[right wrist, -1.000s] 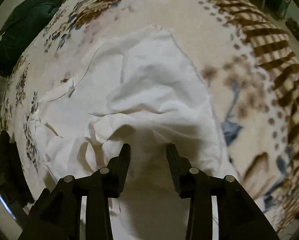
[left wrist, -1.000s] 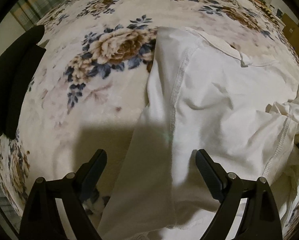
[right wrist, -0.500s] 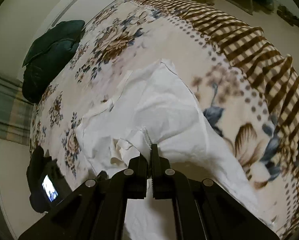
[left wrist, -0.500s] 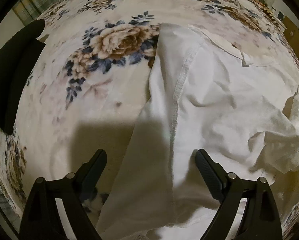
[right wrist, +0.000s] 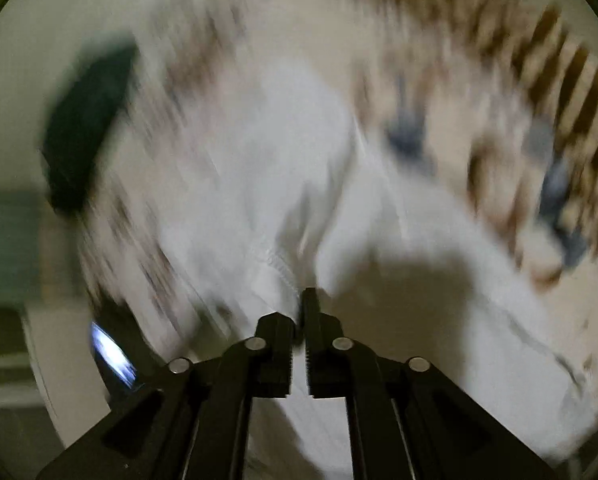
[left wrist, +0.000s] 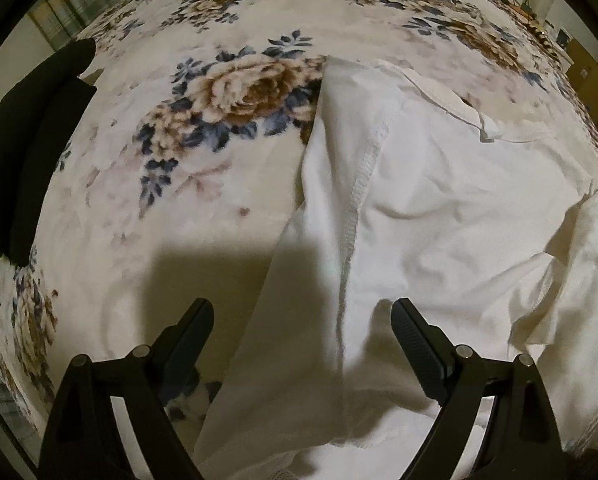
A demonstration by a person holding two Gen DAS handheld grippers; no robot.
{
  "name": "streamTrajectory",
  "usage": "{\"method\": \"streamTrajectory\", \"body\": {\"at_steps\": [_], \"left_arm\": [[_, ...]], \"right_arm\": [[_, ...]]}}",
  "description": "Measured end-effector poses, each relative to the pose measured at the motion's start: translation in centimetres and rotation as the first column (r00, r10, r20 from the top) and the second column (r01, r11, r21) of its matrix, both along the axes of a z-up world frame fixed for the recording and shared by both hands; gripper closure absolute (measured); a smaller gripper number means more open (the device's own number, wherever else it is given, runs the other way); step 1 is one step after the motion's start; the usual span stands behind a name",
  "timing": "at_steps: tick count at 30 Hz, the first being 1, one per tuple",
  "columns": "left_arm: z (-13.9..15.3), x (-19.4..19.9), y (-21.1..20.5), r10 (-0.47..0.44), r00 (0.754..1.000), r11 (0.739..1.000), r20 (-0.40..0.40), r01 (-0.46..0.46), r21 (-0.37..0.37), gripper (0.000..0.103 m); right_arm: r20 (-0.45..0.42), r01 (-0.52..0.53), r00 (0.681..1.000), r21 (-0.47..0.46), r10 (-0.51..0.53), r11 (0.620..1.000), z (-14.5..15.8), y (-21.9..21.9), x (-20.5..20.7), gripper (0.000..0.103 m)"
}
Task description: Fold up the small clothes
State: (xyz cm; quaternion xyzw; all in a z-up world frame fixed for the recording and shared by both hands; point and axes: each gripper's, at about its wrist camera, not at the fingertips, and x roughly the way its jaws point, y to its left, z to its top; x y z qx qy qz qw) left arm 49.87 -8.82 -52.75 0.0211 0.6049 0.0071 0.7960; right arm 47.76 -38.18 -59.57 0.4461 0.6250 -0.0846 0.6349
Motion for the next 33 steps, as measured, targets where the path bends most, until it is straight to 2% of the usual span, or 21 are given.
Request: {"method": "streamTrajectory", "body": {"at_steps": [2, 5, 7, 8, 9, 11, 13, 14, 15, 16, 17, 23, 26, 30, 32, 33], "left_arm": [[0.5, -0.1, 0.2, -0.004, 1.0, 1.0, 0.018, 0.004, 0.012, 0.012], [1.3, -0.2, 0.2, -0.019, 0.997, 0.997, 0.07, 0.013, 0.081, 0.012], [1.3, 0.0, 0.2, -0.032, 0.996, 0.991, 0.088, 0.02, 0.131, 0.012], [1.3, 0.0, 0.2, -0.035, 0.995, 0.988, 0.093, 0.021, 0.152, 0.012], [1.3, 0.0, 0.4, -0.034, 0.995, 0.986, 0.098, 0.017, 0.164, 0.012], [1.2, -0.1, 0.7, -0.028, 0.994, 0.985, 0.102, 0.01, 0.173, 0.012], [1.2, -0.1, 1.0, -0.018, 0.995, 0.985, 0.102, 0.0, 0.174, 0.012], [1.2, -0.2, 1.1, -0.013, 0.995, 0.985, 0.099, -0.004, 0.172, 0.012], [1.2, -0.3, 1.3, -0.006, 0.995, 0.986, 0.096, -0.01, 0.165, 0.012], [1.1, -0.4, 1.5, 0.0, 0.996, 0.987, 0.094, -0.015, 0.158, 0.012], [1.2, -0.5, 1.8, 0.008, 0.996, 0.989, 0.094, -0.022, 0.146, 0.012], [1.4, -1.3, 2.5, 0.036, 0.995, 0.994, 0.095, -0.046, 0.101, 0.012], [1.4, -1.1, 2.9, 0.051, 0.995, 0.995, 0.088, -0.058, 0.083, 0.012], [1.6, -0.9, 3.1, 0.052, 0.995, 0.995, 0.09, -0.06, 0.081, 0.012], [1.8, -1.0, 3.2, 0.053, 0.995, 0.996, 0.085, -0.058, 0.065, 0.012], [1.9, -1.1, 3.2, 0.053, 0.995, 0.997, 0.084, -0.057, 0.058, 0.012]], "right_arm": [[-0.026, -0.06, 0.998, -0.022, 0.06, 0.998, -0.2, 0.4, -0.4, 0.091], [0.052, -0.153, 0.985, -0.147, 0.162, 0.977, 2.9, 0.7, 1.5, 0.081], [0.097, -0.241, 0.959, -0.22, 0.267, 0.945, 4.7, 1.6, 4.6, 0.059], [0.092, -0.31, 0.934, -0.268, 0.345, 0.912, 5.0, 2.6, 6.7, 0.052], [0.087, -0.332, 0.924, -0.301, 0.373, 0.894, 5.1, 3.0, 8.1, 0.049], [0.029, -0.392, 0.903, -0.349, 0.428, 0.851, 3.5, 4.1, 11.7, 0.049], [-0.051, -0.434, 0.895, -0.326, 0.443, 0.84, 0.8, 4.3, 14.0, 0.049], [-0.085, -0.436, 0.899, -0.285, 0.43, 0.854, -0.7, 4.2, 14.7, 0.049], [-0.114, -0.445, 0.896, -0.261, 0.43, 0.857, -1.9, 4.3, 15.2, 0.055], [-0.121, -0.436, 0.9, -0.267, 0.419, 0.86, -2.4, 4.2, 15.4, 0.09], [-0.116, -0.414, 0.91, -0.275, 0.397, 0.868, -2.6, 3.9, 15.2, 0.101], [0.026, -0.255, 0.963, -0.232, 0.268, 0.939, 1.9, 2.3, 16.1, 0.101], [0.035, -0.209, 0.975, -0.178, 0.219, 0.961, 1.6, 2.0, 18.1, 0.101], [0.026, -0.197, 0.98, -0.024, 0.198, 0.98, -1.2, 2.3, 21.2, 0.098], [0.071, -0.185, 0.981, 0.023, 0.183, 0.983, -0.6, 1.7, 20.9, 0.081], [0.097, -0.183, 0.979, 0.013, 0.18, 0.983, -0.1, 1.5, 20.4, 0.062]]}}
